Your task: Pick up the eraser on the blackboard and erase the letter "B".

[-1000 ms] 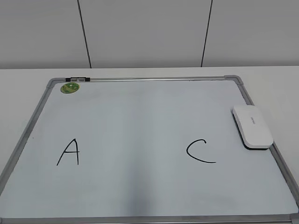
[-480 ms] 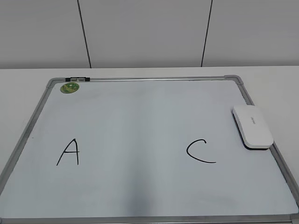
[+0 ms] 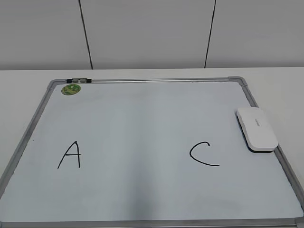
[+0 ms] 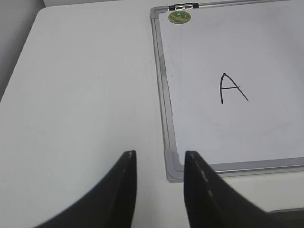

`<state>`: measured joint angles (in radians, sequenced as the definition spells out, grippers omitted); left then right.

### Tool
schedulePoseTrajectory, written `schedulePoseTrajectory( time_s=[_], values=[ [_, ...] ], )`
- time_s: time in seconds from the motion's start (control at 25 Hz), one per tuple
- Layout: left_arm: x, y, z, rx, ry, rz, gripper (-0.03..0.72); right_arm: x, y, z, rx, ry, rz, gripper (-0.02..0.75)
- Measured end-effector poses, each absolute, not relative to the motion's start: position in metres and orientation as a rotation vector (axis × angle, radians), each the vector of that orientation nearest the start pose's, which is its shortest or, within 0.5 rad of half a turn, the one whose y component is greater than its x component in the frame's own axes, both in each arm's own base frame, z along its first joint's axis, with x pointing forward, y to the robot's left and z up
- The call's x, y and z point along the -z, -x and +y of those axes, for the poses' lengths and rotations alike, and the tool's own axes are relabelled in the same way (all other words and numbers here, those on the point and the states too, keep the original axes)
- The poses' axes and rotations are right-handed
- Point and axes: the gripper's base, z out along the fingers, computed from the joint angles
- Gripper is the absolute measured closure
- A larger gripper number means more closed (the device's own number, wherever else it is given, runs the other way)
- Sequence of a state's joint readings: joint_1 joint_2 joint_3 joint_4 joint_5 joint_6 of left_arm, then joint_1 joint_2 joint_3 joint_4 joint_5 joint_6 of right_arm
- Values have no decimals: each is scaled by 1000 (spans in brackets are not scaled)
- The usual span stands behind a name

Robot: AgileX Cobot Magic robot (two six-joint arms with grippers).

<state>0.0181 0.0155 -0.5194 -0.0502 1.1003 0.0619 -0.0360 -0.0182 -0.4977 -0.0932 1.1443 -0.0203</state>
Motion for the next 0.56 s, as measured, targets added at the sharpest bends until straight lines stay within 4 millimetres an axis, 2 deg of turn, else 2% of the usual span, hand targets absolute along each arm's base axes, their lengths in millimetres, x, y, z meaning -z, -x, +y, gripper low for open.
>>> schedulePoseTrajectory(
  time_s=[0.56],
  values=[
    [-280,6,-4,12,-49,2078,446,-270,12,-7,146,-27,2111,150]
  ],
)
